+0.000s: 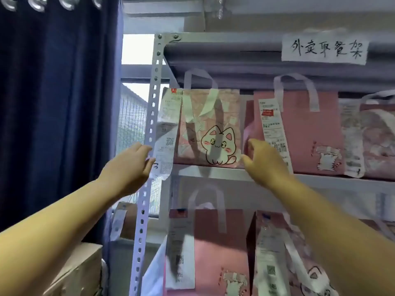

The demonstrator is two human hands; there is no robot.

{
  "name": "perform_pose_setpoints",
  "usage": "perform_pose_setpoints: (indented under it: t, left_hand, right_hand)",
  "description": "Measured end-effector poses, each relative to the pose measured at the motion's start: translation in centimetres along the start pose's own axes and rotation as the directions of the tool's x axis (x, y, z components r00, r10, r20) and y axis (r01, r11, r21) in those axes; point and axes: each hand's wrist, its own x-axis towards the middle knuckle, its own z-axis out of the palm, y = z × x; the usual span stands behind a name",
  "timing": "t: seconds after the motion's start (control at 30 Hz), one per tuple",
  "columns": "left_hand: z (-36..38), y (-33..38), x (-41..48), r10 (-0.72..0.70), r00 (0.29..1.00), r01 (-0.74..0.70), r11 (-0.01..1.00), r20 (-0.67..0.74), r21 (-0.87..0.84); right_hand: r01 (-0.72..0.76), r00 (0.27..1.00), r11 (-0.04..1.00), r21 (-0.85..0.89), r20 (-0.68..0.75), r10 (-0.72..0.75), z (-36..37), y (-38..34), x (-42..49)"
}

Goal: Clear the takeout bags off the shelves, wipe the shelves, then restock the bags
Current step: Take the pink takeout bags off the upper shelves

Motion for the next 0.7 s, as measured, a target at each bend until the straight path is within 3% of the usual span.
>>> perform_pose_setpoints:
  t: [0.27, 0.7]
  left_hand:
    - [2.8, -1.1, 4.9, -0.053, 0.998, 0.055, 0.989, 0.016, -0.138]
    - [2.9, -2.0, 5.1, 0.010, 0.990, -0.061, 0.925, -0.138, -0.374]
  right_hand:
    - [-0.156, 0.985, 0.987, -0.032, 0.067, 0.157, 3.2, -0.2, 4.1]
    - [-0.062, 0.992, 0.997, 0.043, -0.111, 0.066, 3.9, 1.1, 4.3]
